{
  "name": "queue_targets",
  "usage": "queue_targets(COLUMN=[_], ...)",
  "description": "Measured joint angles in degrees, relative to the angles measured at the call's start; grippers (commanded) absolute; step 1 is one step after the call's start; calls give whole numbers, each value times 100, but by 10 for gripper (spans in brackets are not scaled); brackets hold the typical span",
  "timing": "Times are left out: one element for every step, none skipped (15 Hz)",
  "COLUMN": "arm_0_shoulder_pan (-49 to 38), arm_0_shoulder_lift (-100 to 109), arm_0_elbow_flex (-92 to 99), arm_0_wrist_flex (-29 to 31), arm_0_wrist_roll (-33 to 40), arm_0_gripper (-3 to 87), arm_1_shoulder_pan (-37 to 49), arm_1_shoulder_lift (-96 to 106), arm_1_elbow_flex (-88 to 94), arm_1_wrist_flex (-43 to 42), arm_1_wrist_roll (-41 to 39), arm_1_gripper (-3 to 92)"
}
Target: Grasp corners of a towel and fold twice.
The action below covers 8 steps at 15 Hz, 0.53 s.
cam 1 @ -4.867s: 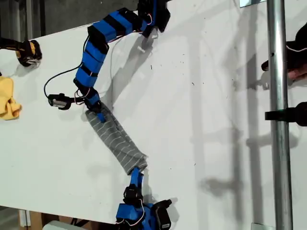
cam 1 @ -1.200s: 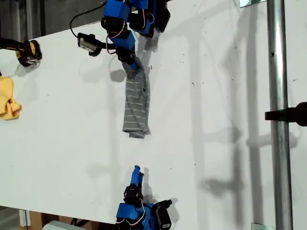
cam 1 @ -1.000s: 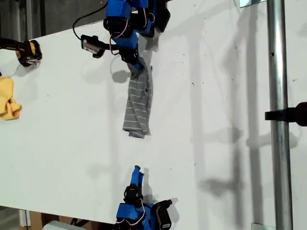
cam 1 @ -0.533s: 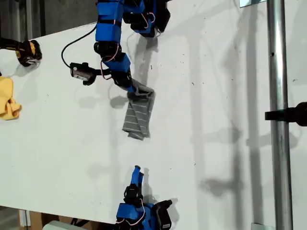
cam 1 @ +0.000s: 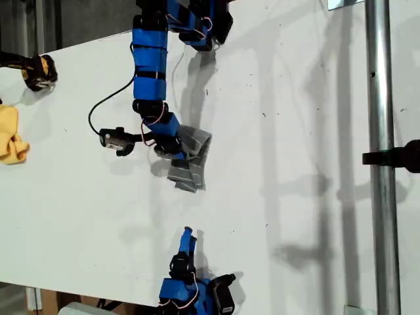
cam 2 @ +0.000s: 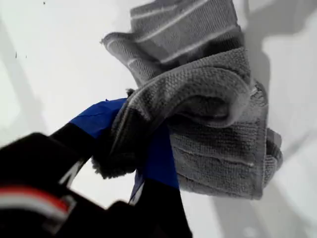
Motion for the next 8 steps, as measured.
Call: queue_targets(arm_0_shoulder_pan=[0, 0, 0, 0, 0, 0, 0, 0], arm_0_shoulder_lift=[0, 0, 0, 0, 0, 0, 0, 0], arm_0_elbow_flex=[0, 0, 0, 0, 0, 0, 0, 0], arm_0_wrist_flex=[0, 0, 0, 0, 0, 0, 0, 0], arm_0_wrist_roll=[0, 0, 0, 0, -18, -44, -53, -53], arm_0_gripper=[234, 234, 234, 235, 235, 235, 235, 236], arm_1_shoulder_pan=[0, 0, 0, 9, 18, 44, 79, 79], arm_1_shoulder_lift=[-404, -809, -1143, -1521, -1802, -2030, -2136, -2162], arm_1_elbow_flex=[-237, -431, -519, -668, -765, -949, -1081, -1187], arm_1_wrist_flex=[-193, -422, -677, -888, -1046, -1125, -1143, -1125], arm_1_wrist_roll=[-9, -9, -9, -9, -9, -9, -9, -9], arm_1_gripper=[-2, 0, 6, 31, 99, 194, 300, 377])
